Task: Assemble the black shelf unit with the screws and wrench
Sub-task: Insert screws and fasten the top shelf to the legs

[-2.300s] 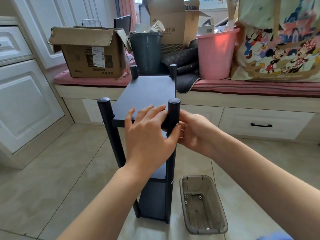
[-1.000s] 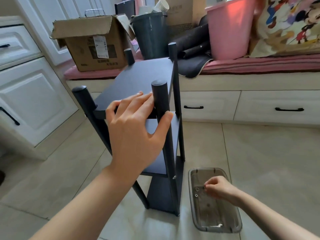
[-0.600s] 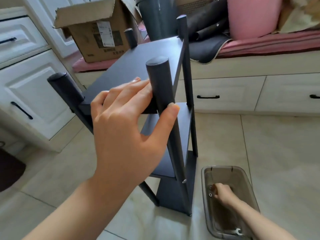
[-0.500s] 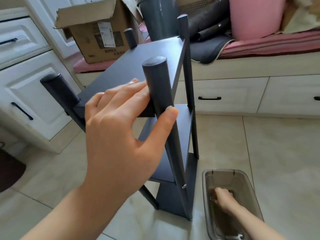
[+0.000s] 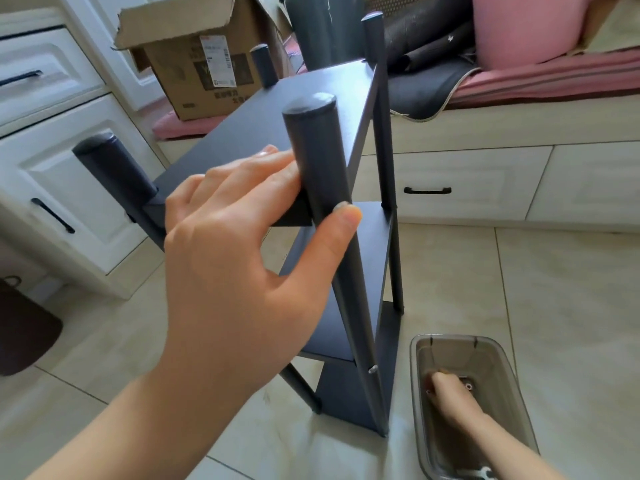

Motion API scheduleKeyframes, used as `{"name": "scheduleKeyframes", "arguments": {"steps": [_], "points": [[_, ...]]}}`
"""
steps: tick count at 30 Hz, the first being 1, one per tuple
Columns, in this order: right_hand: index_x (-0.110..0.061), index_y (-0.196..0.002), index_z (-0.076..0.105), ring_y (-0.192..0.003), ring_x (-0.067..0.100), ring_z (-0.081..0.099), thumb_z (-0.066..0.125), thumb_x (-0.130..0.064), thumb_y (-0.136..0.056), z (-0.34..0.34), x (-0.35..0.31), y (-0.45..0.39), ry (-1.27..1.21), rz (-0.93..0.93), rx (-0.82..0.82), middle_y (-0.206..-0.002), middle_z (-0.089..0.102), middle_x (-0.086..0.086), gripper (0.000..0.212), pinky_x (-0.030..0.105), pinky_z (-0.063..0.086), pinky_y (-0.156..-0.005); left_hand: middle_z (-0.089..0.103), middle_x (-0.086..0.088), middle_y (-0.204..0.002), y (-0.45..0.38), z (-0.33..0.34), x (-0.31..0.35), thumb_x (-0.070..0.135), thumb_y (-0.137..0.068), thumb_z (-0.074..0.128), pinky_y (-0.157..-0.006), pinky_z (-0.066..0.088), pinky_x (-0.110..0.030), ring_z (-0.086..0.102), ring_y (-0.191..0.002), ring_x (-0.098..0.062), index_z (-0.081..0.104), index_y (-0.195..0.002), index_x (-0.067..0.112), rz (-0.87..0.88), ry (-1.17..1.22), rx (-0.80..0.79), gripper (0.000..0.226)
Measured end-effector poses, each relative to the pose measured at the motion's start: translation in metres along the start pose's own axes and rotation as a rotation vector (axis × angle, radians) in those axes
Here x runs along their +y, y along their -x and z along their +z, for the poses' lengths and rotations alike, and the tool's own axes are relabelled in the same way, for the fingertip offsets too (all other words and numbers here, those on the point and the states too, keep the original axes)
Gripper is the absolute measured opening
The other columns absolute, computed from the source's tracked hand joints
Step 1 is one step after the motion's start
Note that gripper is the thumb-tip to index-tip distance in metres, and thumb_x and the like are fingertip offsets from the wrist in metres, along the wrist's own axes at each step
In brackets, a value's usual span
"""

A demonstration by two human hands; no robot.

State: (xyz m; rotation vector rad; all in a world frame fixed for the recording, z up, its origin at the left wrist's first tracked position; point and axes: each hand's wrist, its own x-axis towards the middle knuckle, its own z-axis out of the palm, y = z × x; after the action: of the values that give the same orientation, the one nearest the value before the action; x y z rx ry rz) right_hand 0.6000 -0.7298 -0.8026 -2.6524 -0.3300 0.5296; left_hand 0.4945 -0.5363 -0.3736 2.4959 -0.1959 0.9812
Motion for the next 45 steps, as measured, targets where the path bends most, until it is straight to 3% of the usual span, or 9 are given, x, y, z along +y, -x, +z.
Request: {"name": "scheduleKeyframes", "arguments": {"steps": [8, 13, 19, 25, 30, 35, 40, 43, 45], "points": [[-0.017, -0.110, 0.062, -0.105, 0.016, 0.063, 0.067, -0.013, -0.091, -0.042, -0.014, 0.038, -0.226, 0.080, 0.025, -0.108, 0.066, 0.002, 0.020, 0.026, 0.051, -0.092, 0.067, 0.010, -0.114, 0.000, -0.001, 0.002, 0.047, -0.093, 0.051, -0.107, 0.034, -0.045, 0.055, -0.117, -0.015, 0.069, -0.117, 0.019, 0.014, -0.036, 0.014, 0.041], [-0.018, -0.105, 0.067, -0.093, 0.006, 0.063, 0.067, -0.019, -0.093, -0.109, -0.050, 0.079, -0.376, -0.008, 0.148, -0.101, 0.068, -0.004, 0.012, 0.009, 0.046, -0.074, 0.060, 0.016, -0.107, -0.003, -0.007, 0.004, 0.046, -0.089, 0.061, -0.102, 0.029, -0.034, 0.055, -0.108, -0.013, 0.056, -0.132, 0.016, -0.003, -0.037, 0.002, 0.052], [-0.010, -0.099, 0.059, -0.086, 0.019, 0.071, 0.056, -0.014, -0.099, -0.185, -0.131, 0.142, -0.798, -0.192, 0.229, -0.091, 0.074, 0.005, 0.005, 0.034, 0.060, -0.076, 0.067, 0.002, -0.125, -0.009, -0.014, 0.006, 0.042, -0.090, 0.067, -0.105, 0.032, -0.045, 0.063, -0.114, -0.025, 0.028, -0.154, 0.016, -0.002, -0.052, -0.088, 0.079], [-0.008, -0.102, 0.054, -0.096, 0.012, 0.070, 0.041, -0.022, -0.106, -0.227, -0.202, 0.162, -1.049, -0.231, 0.297, -0.100, 0.074, 0.004, 0.019, 0.032, 0.057, -0.083, 0.067, 0.005, -0.111, -0.011, -0.019, 0.007, 0.042, -0.094, 0.062, -0.111, 0.029, -0.045, 0.062, -0.109, -0.020, 0.007, -0.159, 0.029, 0.013, -0.075, -0.136, 0.086], [-0.008, -0.101, 0.048, -0.076, 0.000, 0.070, 0.033, -0.024, -0.108, -0.230, -0.227, 0.154, -1.150, -0.151, 0.235, -0.075, 0.071, -0.006, 0.023, 0.026, 0.048, -0.074, 0.067, 0.006, -0.117, -0.009, -0.020, 0.007, 0.038, -0.096, 0.060, -0.110, 0.031, -0.049, 0.062, -0.111, -0.019, 0.025, -0.152, 0.034, 0.055, -0.073, -0.128, 0.066], [0.000, -0.111, 0.043, -0.083, 0.022, 0.075, 0.033, -0.025, -0.108, -0.226, -0.236, 0.138, -1.236, -0.124, 0.206, -0.094, 0.066, 0.018, 0.027, 0.029, 0.053, -0.071, 0.067, 0.005, -0.118, -0.013, -0.026, -0.006, 0.039, -0.097, 0.058, -0.112, 0.032, -0.052, 0.061, -0.115, -0.021, 0.023, -0.147, 0.035, 0.036, -0.067, -0.133, 0.061], [-0.007, -0.102, 0.042, -0.090, 0.028, 0.074, 0.032, -0.023, -0.108, -0.226, -0.260, 0.118, -1.264, -0.194, 0.135, -0.065, 0.069, -0.002, 0.020, 0.028, 0.053, -0.072, 0.068, 0.007, -0.109, -0.026, -0.048, -0.046, 0.041, -0.097, 0.058, -0.102, 0.042, -0.051, 0.065, -0.098, -0.021, 0.018, -0.143, 0.037, -0.002, -0.069, -0.101, 0.061], [-0.013, -0.099, 0.042, -0.097, 0.028, 0.073, 0.033, -0.028, -0.108, -0.222, -0.283, 0.102, -1.233, -0.239, 0.078, -0.087, 0.077, 0.008, 0.020, 0.030, 0.053, -0.072, 0.069, 0.007, -0.107, -0.030, -0.064, -0.079, 0.035, -0.096, 0.063, -0.096, 0.048, -0.049, 0.067, -0.097, -0.022, 0.027, -0.146, 0.033, -0.068, 0.005, -0.057, 0.062], [-0.016, -0.096, 0.042, -0.103, 0.033, 0.069, 0.034, -0.030, -0.107, -0.212, -0.301, 0.091, -1.234, -0.250, 0.039, -0.095, 0.076, 0.012, 0.020, 0.044, 0.054, -0.085, 0.069, 0.007, -0.106, -0.027, -0.074, -0.103, 0.035, -0.096, 0.063, -0.090, 0.046, -0.037, 0.068, -0.098, -0.021, 0.027, -0.146, 0.035, -0.112, 0.038, -0.018, 0.061]]}}
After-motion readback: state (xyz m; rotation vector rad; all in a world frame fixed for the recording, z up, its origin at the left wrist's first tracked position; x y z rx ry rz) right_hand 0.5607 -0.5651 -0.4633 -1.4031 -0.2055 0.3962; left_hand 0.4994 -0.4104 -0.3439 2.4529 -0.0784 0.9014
